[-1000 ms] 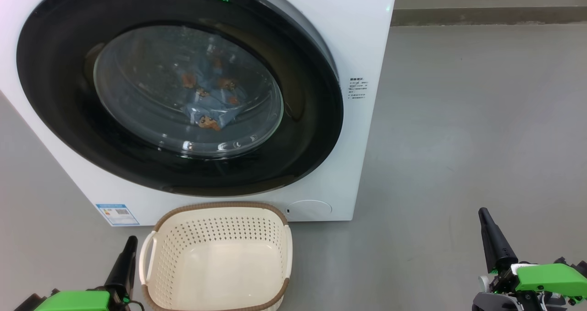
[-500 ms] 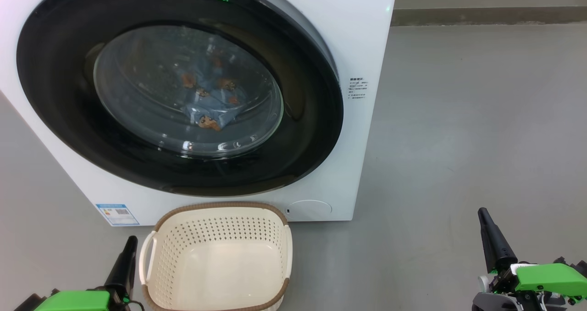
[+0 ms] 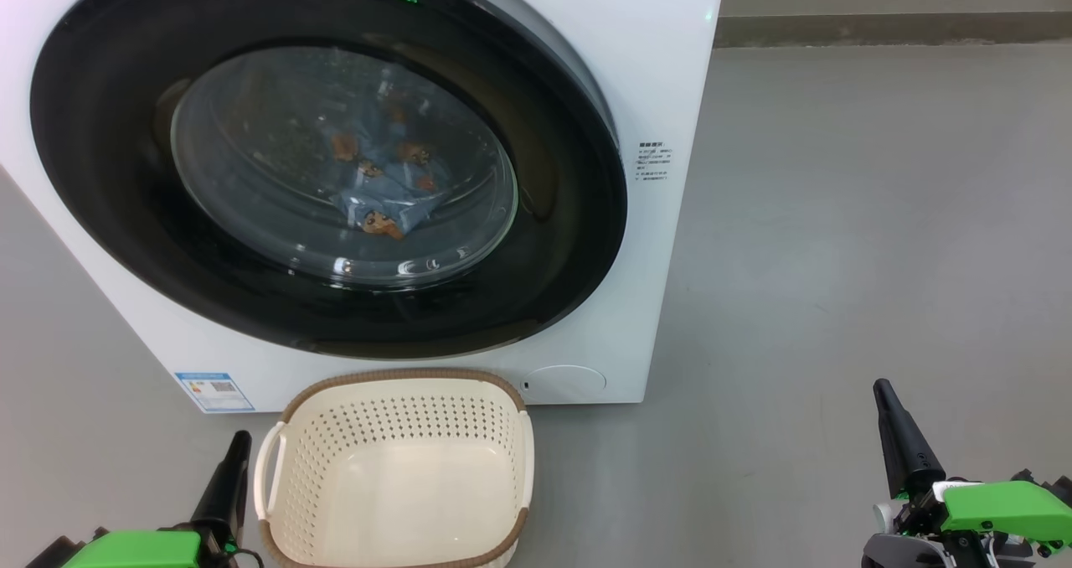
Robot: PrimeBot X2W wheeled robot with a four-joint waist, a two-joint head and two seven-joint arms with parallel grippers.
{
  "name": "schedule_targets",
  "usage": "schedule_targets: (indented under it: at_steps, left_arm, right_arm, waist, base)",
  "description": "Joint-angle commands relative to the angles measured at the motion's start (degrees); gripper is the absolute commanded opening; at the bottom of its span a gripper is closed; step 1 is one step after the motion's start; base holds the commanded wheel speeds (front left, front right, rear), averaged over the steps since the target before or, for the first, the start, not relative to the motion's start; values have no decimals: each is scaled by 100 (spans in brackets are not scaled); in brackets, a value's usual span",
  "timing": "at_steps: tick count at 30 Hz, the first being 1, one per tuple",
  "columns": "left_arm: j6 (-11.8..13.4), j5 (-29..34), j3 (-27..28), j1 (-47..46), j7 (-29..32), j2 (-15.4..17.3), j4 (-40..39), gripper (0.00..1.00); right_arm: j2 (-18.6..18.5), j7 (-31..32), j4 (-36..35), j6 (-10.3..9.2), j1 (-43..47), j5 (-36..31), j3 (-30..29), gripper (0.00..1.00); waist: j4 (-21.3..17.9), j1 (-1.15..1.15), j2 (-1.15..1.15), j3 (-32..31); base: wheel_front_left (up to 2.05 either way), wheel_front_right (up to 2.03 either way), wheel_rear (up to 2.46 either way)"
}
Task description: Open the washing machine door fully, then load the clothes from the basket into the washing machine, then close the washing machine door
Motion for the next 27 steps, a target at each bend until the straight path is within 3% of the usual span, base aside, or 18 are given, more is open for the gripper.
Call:
schedule_targets:
  at_steps: [1, 27]
  left_arm:
    - [18, -42, 202, -246, 35, 75, -169, 0]
    - [18, -43, 201, -246, 35, 75, -169, 0]
  right_arm:
    - [-68, -23, -177, 9, -131, 39, 151, 0]
    - [-90, -47, -180, 9, -130, 65, 181, 0]
  waist:
    - [0, 0, 0, 0]
    - [0, 0, 0, 0]
  base:
    - [0, 0, 0]
    - [0, 0, 0]
